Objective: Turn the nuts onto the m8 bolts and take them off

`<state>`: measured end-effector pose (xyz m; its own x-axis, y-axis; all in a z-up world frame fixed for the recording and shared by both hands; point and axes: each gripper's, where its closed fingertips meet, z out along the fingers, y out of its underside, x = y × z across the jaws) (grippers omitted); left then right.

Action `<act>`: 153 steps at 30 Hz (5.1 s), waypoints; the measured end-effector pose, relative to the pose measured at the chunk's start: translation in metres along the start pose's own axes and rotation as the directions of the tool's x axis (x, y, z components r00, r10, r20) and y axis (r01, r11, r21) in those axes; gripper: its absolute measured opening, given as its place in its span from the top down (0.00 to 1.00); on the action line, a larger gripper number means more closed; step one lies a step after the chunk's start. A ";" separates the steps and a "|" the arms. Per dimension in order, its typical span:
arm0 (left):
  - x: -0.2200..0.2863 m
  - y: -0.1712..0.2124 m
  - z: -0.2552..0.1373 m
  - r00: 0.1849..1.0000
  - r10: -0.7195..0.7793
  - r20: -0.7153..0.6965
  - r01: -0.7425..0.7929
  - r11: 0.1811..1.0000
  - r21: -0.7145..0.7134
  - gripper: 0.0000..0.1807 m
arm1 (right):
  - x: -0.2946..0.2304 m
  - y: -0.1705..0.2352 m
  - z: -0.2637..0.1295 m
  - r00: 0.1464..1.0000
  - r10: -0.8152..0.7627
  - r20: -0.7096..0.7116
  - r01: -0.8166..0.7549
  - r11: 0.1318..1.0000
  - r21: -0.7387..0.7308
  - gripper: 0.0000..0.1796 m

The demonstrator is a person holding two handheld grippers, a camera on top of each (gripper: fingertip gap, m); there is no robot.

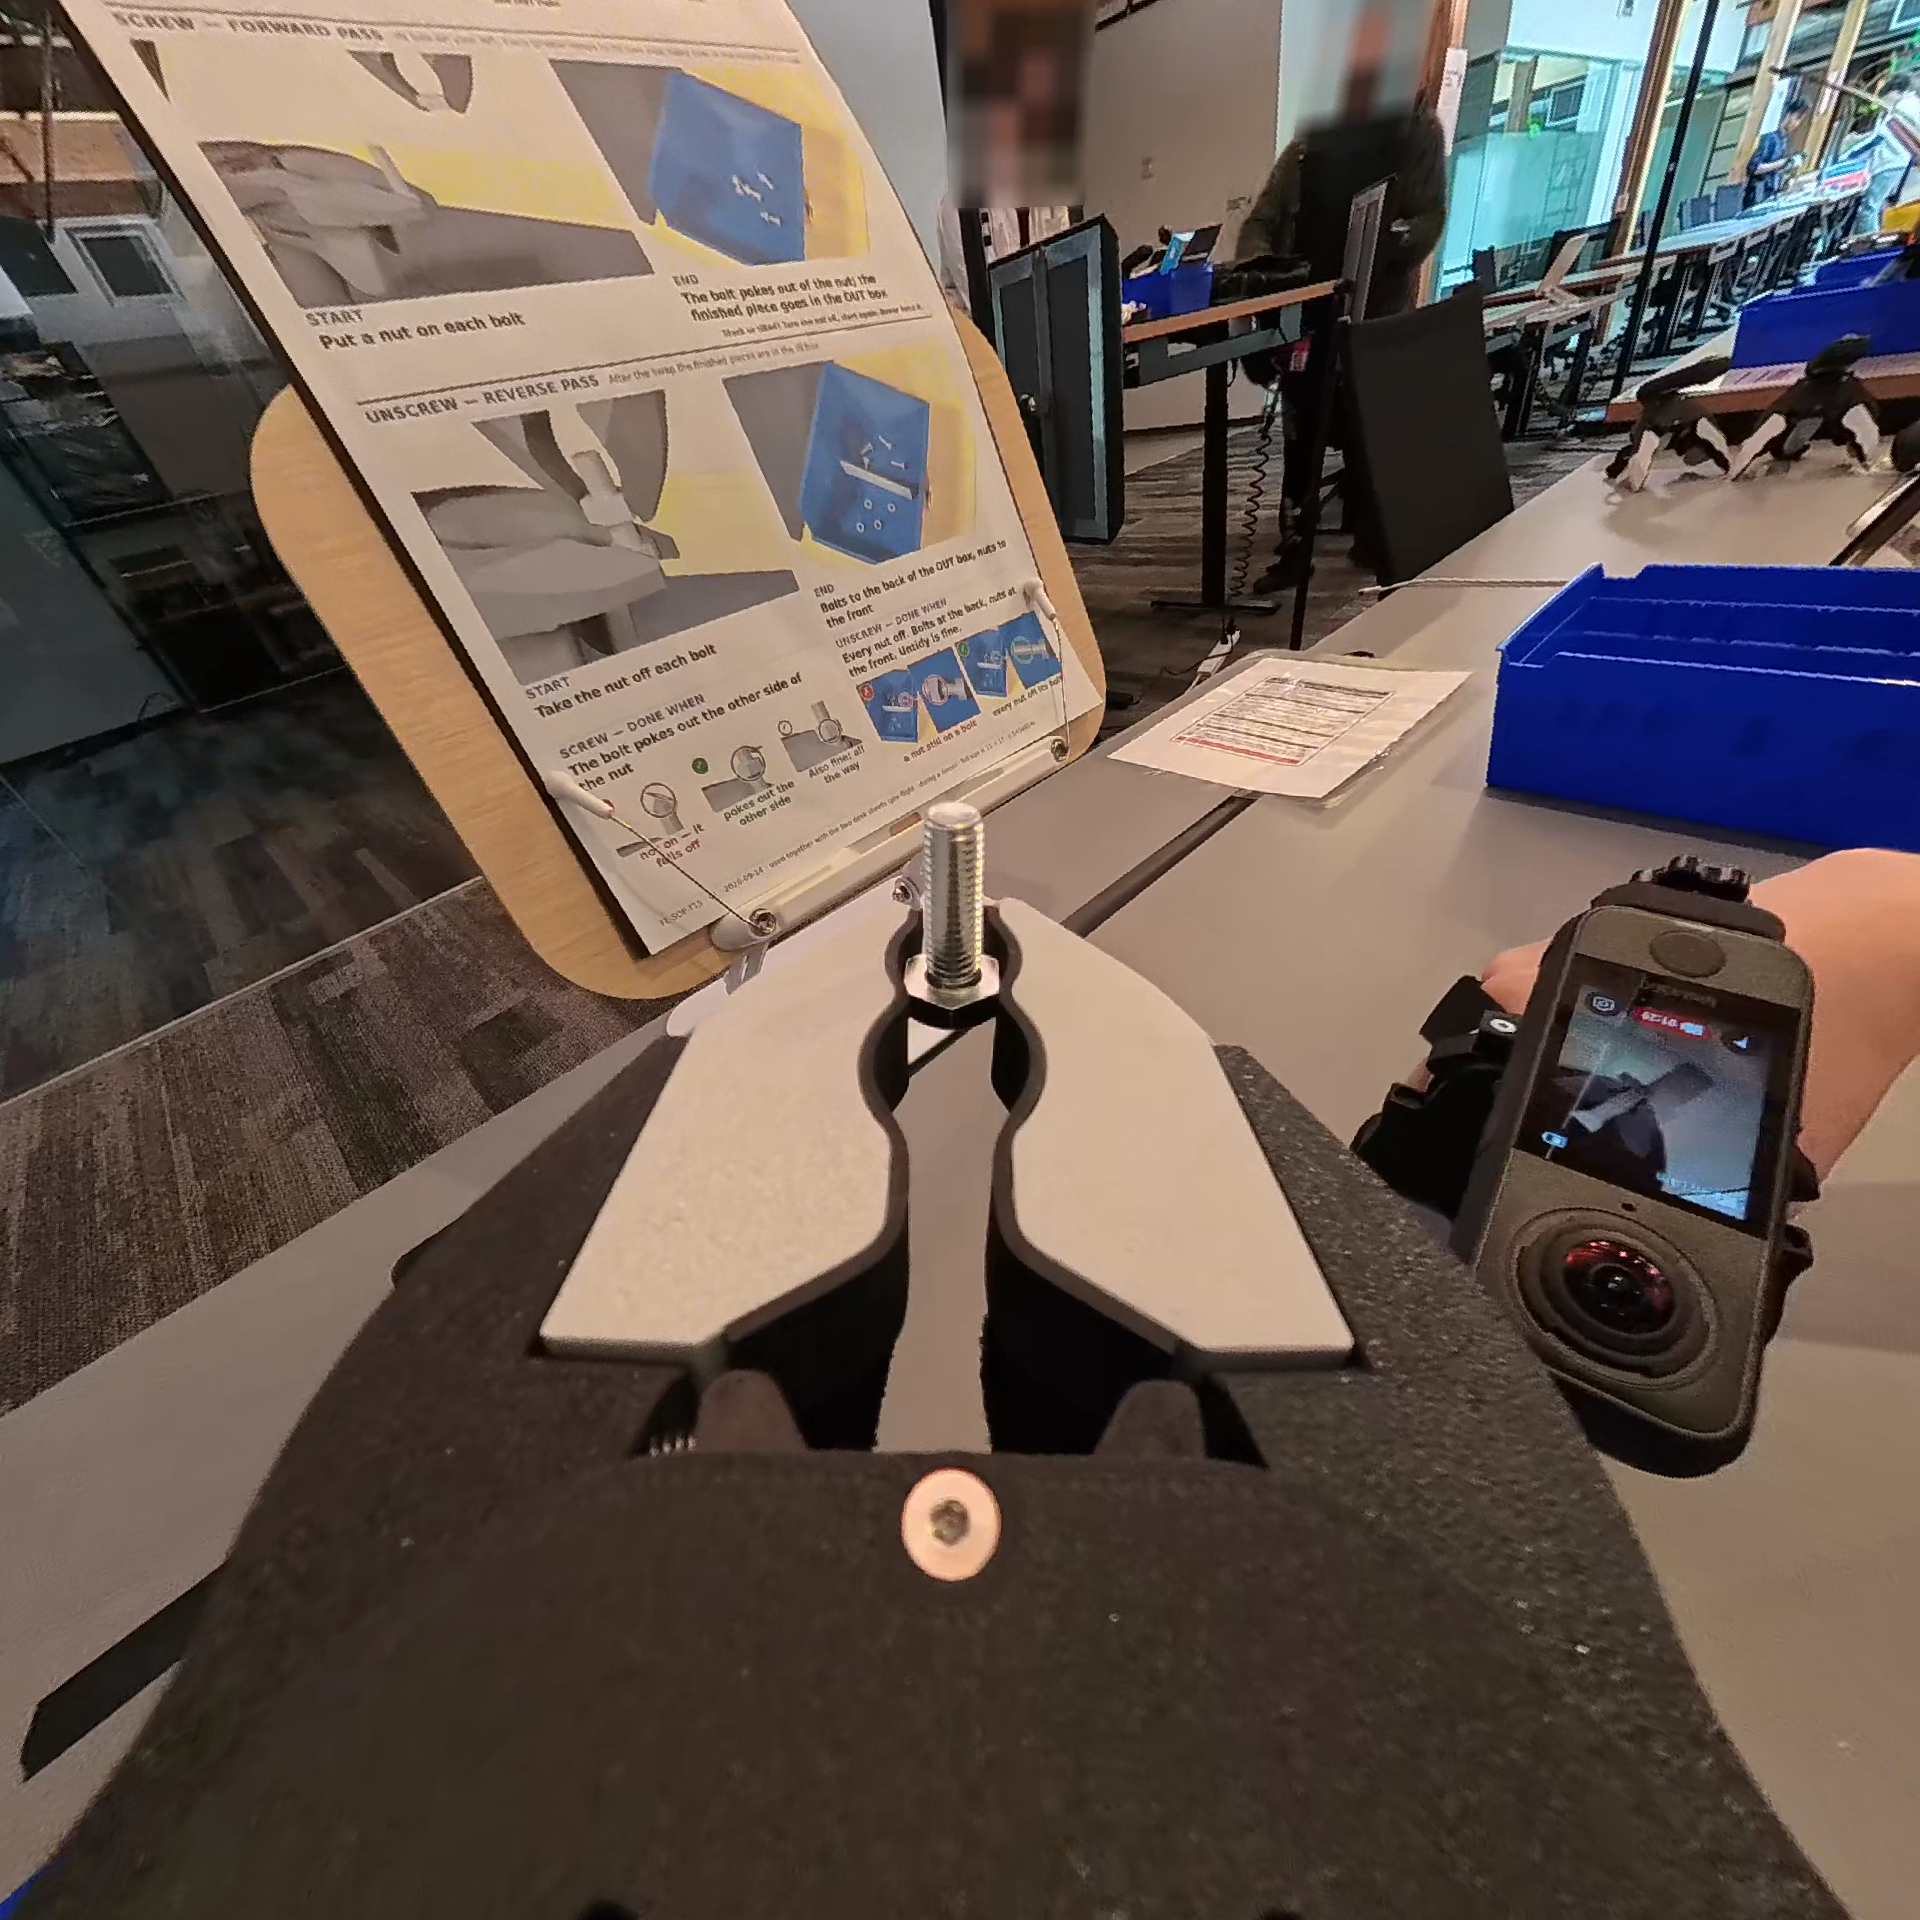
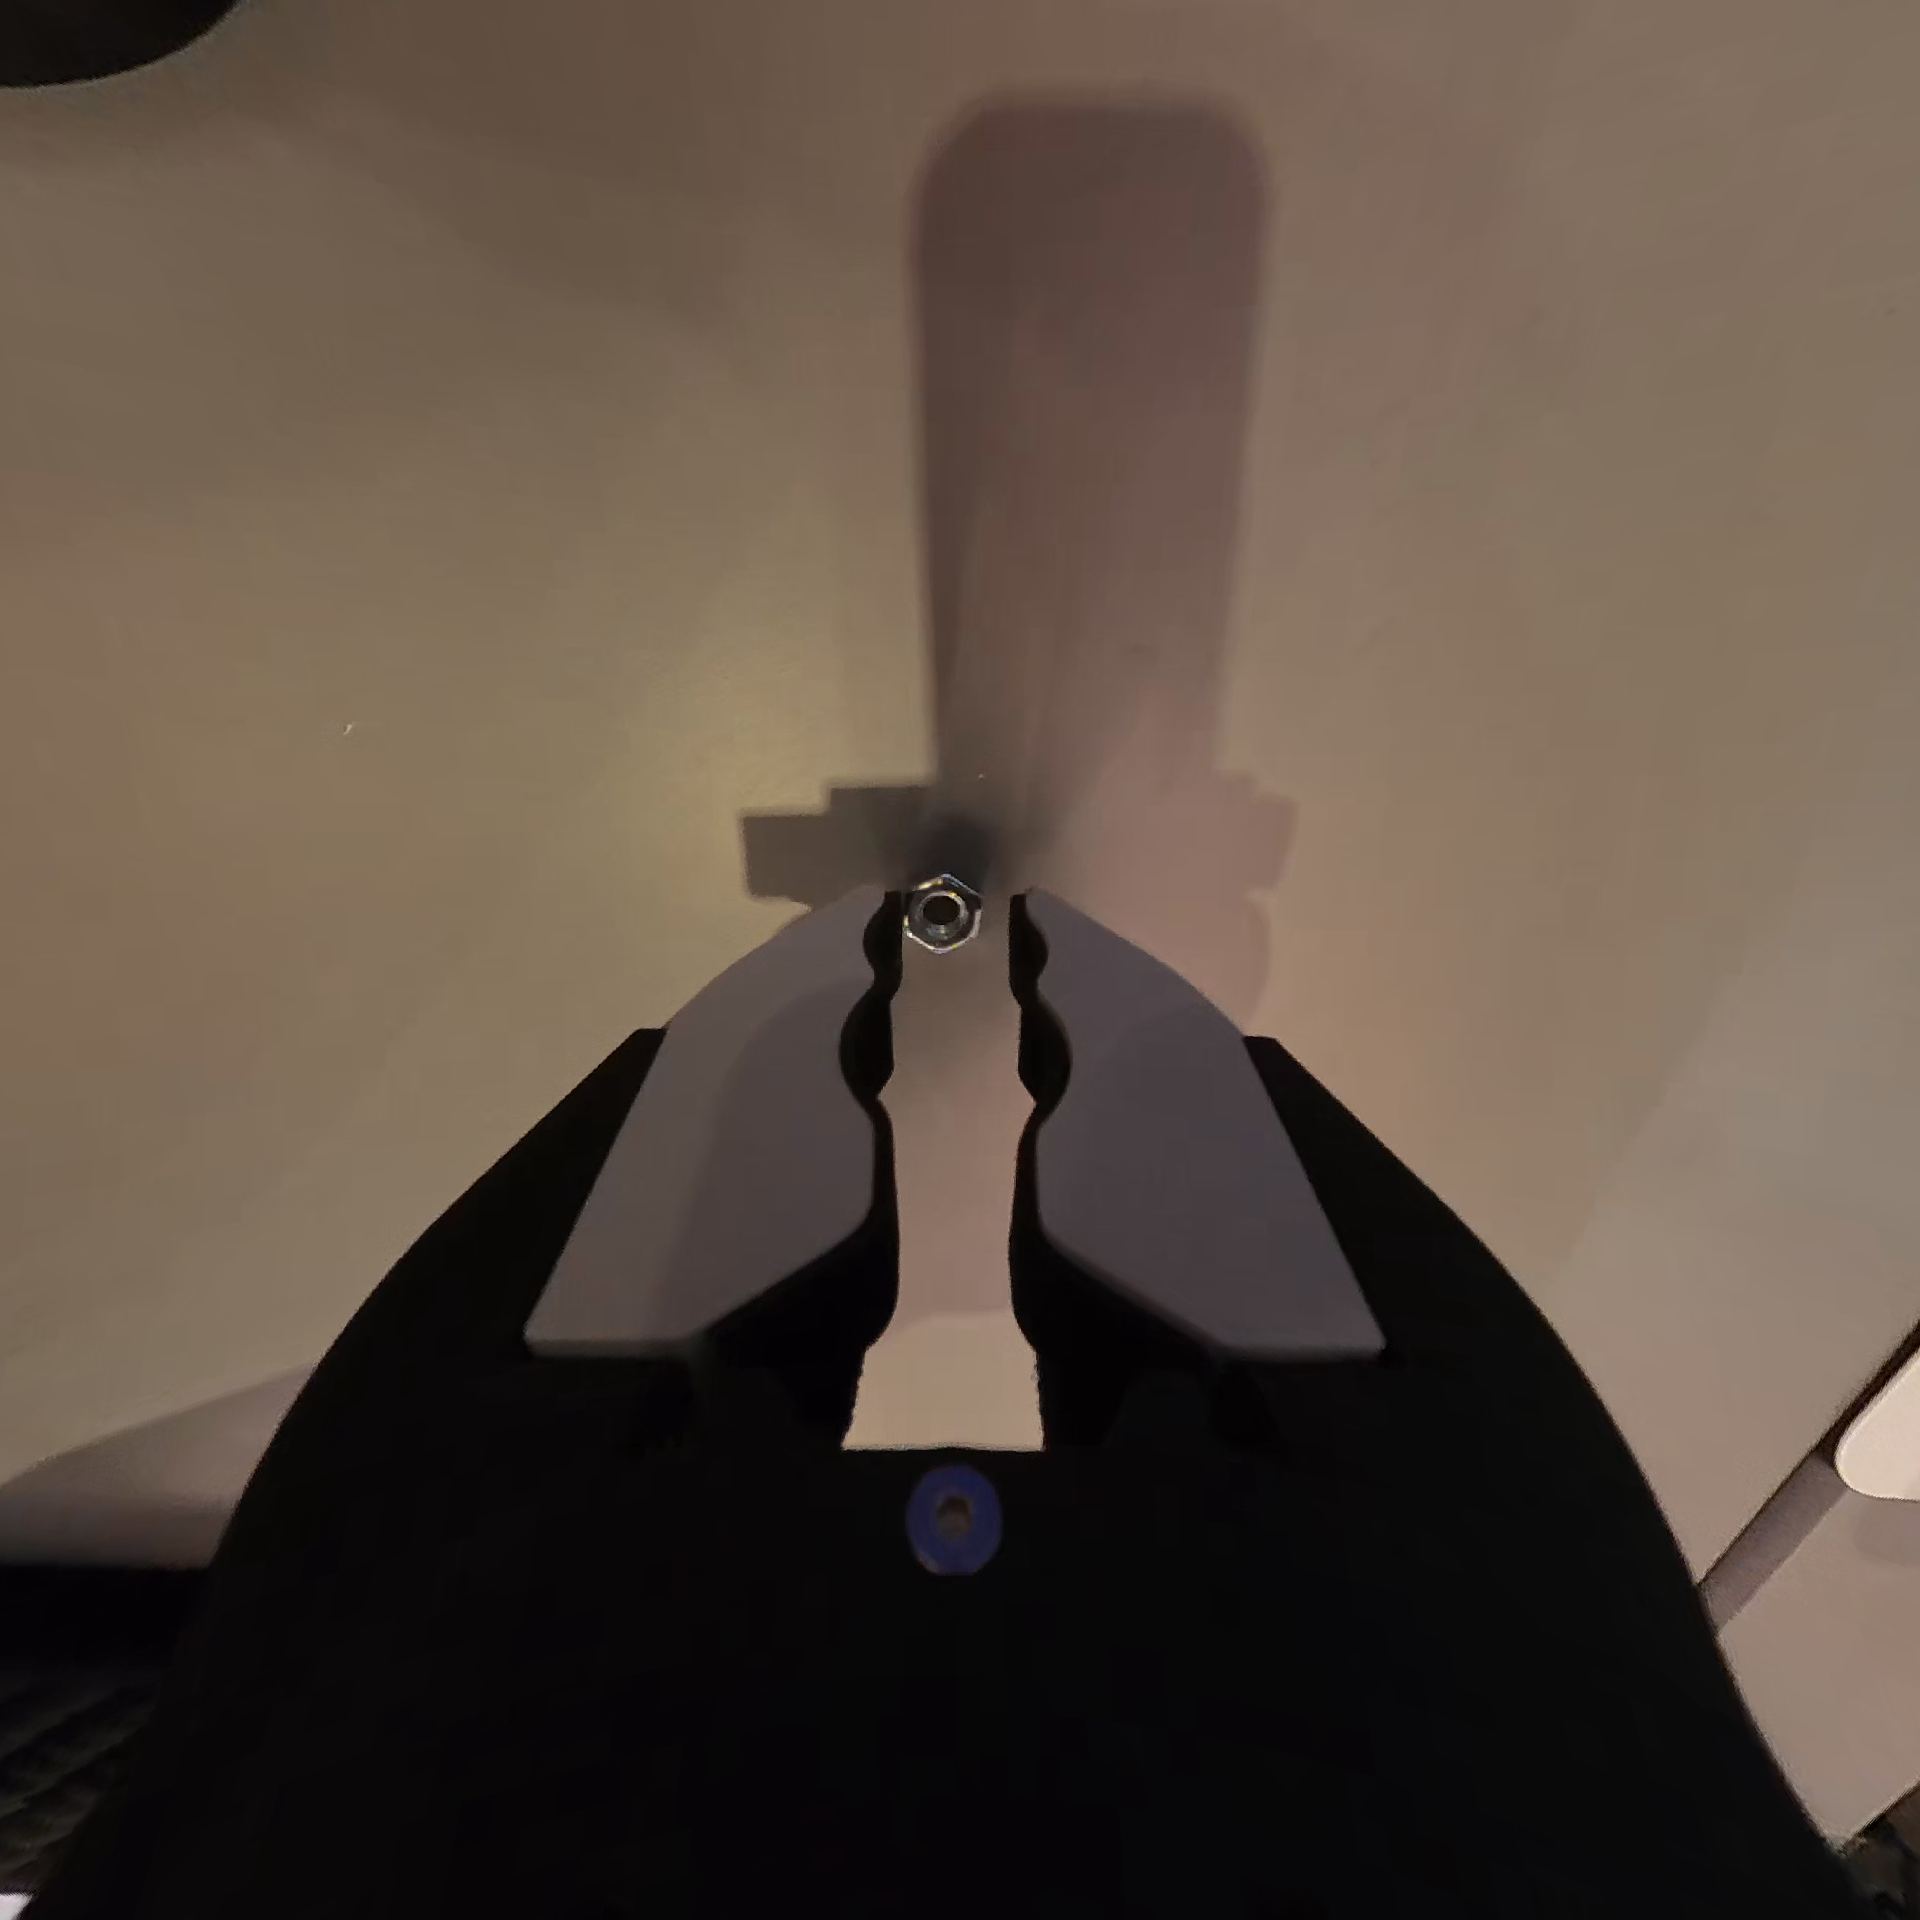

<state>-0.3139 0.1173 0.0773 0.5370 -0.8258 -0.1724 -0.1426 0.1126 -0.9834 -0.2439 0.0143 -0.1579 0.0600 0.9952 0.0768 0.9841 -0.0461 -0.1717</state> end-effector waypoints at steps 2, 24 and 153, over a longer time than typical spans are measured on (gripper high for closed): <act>0.000 0.000 -0.001 1.000 -0.001 0.000 0.001 1.000 0.001 0.94 | 0.000 0.001 0.002 1.000 0.001 0.003 -0.001 1.000 -0.006 0.90; 0.014 0.010 0.012 0.998 -0.002 -0.065 -0.001 0.999 -0.040 0.94 | -0.004 0.007 -0.015 1.000 -0.010 -0.002 0.010 0.991 0.131 0.93; 0.169 0.013 0.075 0.939 -0.090 -0.331 0.004 0.968 -0.251 0.94 | 0.024 0.014 -0.233 0.837 0.546 0.036 -0.538 0.809 0.237 0.92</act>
<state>-0.1629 0.0206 0.0316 0.2423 -0.9687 -0.0545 -0.3448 -0.0334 -0.9381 -0.1897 0.0176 0.0704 0.5814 0.8110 -0.0645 0.7242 -0.5520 -0.4133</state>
